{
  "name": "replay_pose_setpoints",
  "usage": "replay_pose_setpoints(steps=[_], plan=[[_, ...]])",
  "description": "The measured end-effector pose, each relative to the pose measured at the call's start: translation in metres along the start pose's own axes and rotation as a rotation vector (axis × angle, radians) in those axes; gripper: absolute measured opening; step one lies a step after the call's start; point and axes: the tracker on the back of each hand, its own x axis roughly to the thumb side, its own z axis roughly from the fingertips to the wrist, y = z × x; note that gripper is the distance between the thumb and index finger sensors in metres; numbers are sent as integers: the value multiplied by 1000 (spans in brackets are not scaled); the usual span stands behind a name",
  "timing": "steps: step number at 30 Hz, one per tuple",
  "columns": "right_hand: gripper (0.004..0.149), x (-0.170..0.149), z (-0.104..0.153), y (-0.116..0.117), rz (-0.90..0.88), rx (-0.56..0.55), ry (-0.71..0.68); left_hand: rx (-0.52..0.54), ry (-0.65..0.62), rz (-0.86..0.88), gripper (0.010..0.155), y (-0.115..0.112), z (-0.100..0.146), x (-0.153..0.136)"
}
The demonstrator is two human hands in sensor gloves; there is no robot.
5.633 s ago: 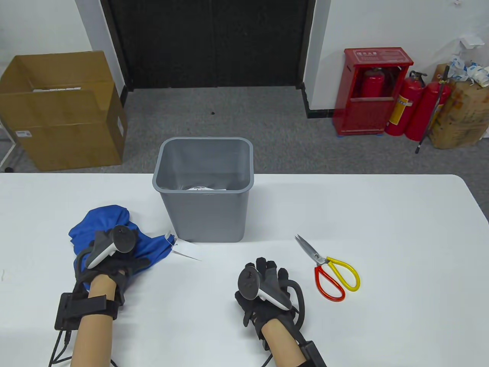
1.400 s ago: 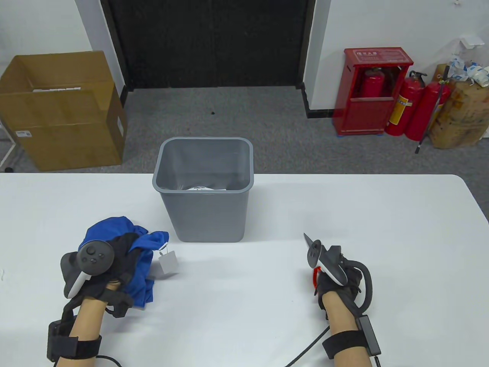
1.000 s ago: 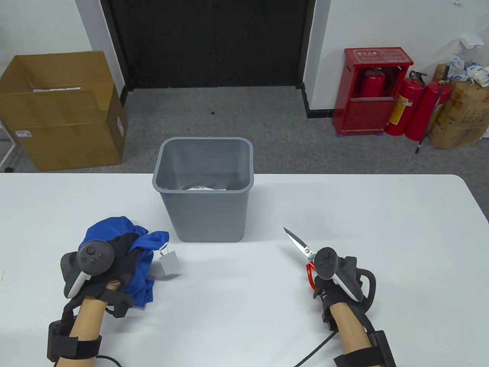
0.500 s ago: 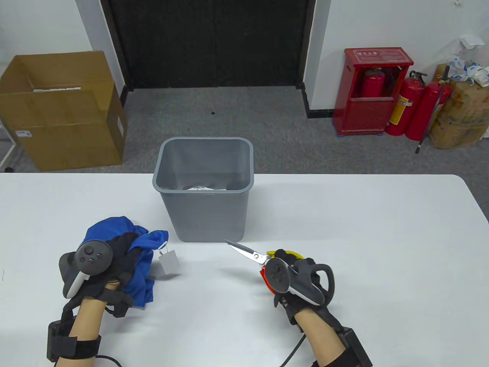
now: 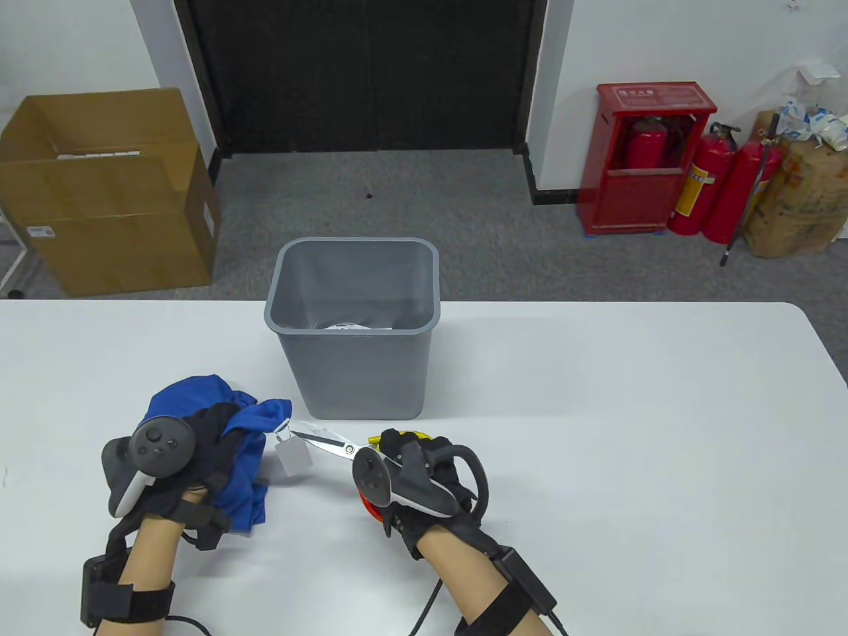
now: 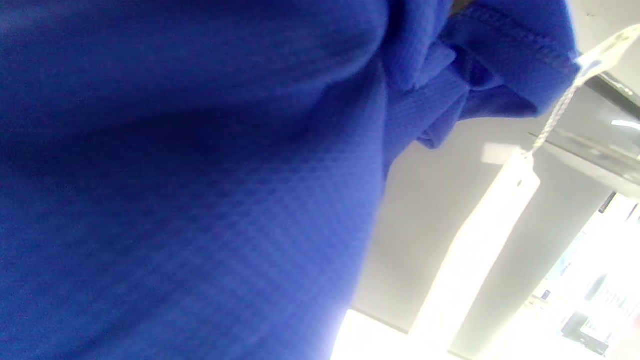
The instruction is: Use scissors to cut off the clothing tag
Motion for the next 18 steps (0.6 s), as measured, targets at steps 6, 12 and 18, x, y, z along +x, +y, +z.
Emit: replay_pose_setpoints(steps=[6, 12, 18], plan=[[87, 10, -7, -2, 24, 25, 15, -1, -1, -1, 48, 0, 0, 0], [86, 21, -17, -2, 62, 40, 61, -3, -2, -6, 48, -1, 0, 1], [84, 27, -20, 0, 41, 46, 92, 2, 3, -14, 48, -2, 0, 2]])
